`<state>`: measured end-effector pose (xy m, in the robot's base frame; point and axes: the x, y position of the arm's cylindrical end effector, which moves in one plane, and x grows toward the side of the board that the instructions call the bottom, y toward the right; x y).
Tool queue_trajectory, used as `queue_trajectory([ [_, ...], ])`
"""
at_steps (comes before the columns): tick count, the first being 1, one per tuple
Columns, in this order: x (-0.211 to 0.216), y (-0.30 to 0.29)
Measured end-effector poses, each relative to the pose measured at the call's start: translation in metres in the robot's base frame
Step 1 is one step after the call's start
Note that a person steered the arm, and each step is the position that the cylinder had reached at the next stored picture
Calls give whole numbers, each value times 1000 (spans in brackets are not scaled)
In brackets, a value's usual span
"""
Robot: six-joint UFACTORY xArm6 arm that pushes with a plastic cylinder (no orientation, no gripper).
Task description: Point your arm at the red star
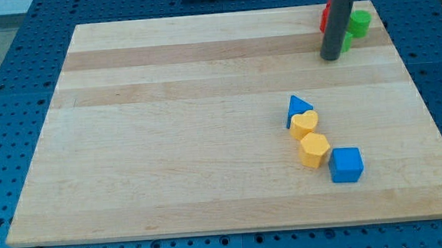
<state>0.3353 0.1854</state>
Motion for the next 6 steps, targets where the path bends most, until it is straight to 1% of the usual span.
queue_trajectory([
  [2,-19,2],
  [4,-21,2],
  [5,5,8],
  [6,49,9],
])
